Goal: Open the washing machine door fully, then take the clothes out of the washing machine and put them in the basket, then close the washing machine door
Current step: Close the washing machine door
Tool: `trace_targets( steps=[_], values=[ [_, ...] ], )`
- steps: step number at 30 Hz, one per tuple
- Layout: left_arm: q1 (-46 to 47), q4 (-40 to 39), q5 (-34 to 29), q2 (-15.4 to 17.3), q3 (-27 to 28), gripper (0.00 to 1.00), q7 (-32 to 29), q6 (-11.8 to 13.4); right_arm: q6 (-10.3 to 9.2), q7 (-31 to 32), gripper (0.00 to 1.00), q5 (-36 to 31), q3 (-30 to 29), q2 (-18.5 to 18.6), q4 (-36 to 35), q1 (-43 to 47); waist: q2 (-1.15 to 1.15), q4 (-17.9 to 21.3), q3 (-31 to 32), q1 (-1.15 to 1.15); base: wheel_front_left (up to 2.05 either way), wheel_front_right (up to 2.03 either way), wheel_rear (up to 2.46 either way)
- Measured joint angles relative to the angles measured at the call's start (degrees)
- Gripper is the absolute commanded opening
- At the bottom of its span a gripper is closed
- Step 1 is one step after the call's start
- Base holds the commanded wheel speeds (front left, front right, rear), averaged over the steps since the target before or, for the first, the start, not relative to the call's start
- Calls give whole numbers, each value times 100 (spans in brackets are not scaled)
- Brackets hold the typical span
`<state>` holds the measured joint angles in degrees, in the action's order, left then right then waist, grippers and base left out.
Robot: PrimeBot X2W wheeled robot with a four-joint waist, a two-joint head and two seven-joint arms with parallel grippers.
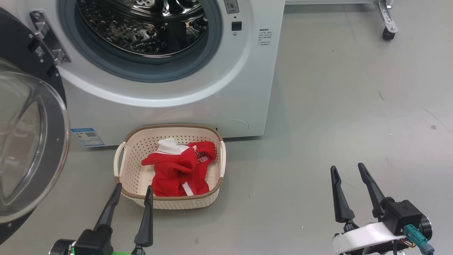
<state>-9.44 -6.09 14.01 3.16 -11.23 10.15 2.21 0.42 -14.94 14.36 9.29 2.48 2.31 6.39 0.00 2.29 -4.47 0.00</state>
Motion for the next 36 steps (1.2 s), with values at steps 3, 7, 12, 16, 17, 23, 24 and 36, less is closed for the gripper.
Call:
trace_targets(
  steps=[3, 7, 12, 16, 17, 23, 24, 36],
  values=[
    [4, 0, -1, 0, -10, 100, 0, 0, 0, 0, 100, -25, -31, -3, -10, 0, 0, -87, 5, 0, 0, 0, 0],
    [8, -3, -1, -1, -24, 100, -1, 0, 0, 0, 100, -33, -71, 5, -63, 0, 0, -239, 8, 0, 0, 0, 0],
    [14, 5, -1, -2, -58, 100, 0, 0, 1, -1, 100, -55, -102, 47, -103, 0, 0, -538, -22, 0, 0, 0, 0],
    [18, 42, 0, -3, -70, 100, 0, 3, 3, -1, 100, -82, -104, 90, -101, 0, 0, -778, -33, 0, 0, 0, 0],
    [20, 48, 2, -3, -68, 100, 1, 13, 8, 0, 100, -82, -104, 91, -101, 0, 0, -840, -34, 0, 0, 0, 0],
    [26, 104, 48, -7, -45, 100, 3, 60, 51, 0, 100, -88, -98, 107, -102, -1, 0, -1232, -29, 0, 0, 0, 0],
    [27, 114, 64, -7, -41, 100, 4, 71, 52, -1, 100, -91, -94, 107, -102, -1, 0, -1299, -28, 0, 0, 0, 0],
    [32, 201, 127, -10, -13, 100, 60, 154, 103, 0, 100, -134, 10, 103, -94, -2, 0, -2033, 24, 0, 0, 0, 0]
  ],
)
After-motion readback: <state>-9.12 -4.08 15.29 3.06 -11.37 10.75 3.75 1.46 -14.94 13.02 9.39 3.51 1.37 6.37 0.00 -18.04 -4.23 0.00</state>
